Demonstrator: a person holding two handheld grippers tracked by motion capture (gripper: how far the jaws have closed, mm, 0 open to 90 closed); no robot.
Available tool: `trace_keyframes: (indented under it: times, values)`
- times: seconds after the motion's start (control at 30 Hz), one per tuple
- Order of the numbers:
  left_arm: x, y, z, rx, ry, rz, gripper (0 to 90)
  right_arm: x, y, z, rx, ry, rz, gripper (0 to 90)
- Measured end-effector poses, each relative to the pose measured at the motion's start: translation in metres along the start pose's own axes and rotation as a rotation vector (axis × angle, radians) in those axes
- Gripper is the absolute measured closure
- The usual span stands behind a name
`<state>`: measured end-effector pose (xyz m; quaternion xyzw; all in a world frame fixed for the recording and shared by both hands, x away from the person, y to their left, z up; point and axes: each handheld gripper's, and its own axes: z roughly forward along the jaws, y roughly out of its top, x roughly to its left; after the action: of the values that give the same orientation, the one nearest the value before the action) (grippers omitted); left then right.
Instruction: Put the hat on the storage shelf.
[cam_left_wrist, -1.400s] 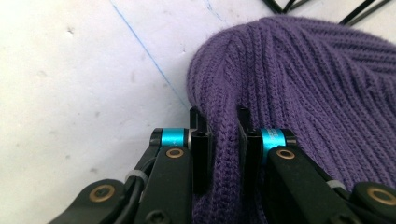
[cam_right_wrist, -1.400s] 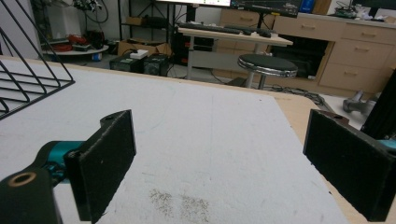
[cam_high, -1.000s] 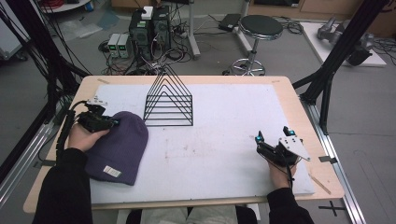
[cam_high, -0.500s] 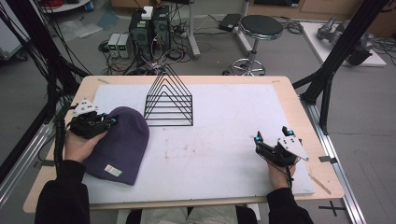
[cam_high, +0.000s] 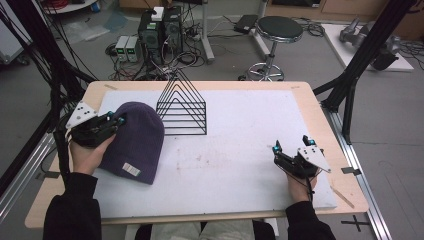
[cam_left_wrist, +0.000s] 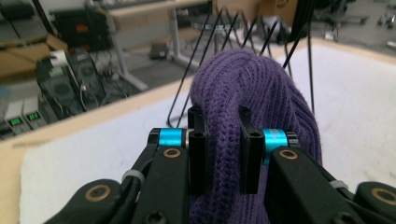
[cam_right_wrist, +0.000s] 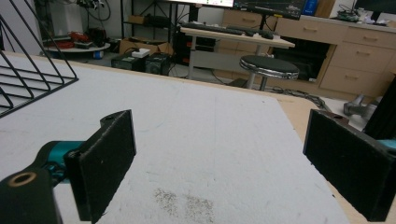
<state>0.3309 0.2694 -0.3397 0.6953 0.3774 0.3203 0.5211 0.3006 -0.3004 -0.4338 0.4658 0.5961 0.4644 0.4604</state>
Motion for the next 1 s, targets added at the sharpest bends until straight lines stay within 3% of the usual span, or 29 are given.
trace_keyframes:
  times: [0.2,0.4,0.83,1.0]
  values:
    - [-0.018,0.020,-0.005,-0.104,0.007,0.047,78.1,0.000,0.000,0.000,-0.001,0.001,0.002,8.4]
    - [-0.034,0.042,-0.008,-0.205,0.013,0.060,78.0,0.000,0.000,-0.001,0.000,0.005,0.008,8.4]
    - [-0.059,0.071,-0.005,-0.440,-0.004,0.052,77.9,-0.001,0.000,0.000,0.000,0.006,0.010,8.4]
    - [-0.064,0.080,-0.009,-0.483,-0.028,0.048,77.9,-0.001,0.000,0.000,-0.006,0.006,0.007,8.4]
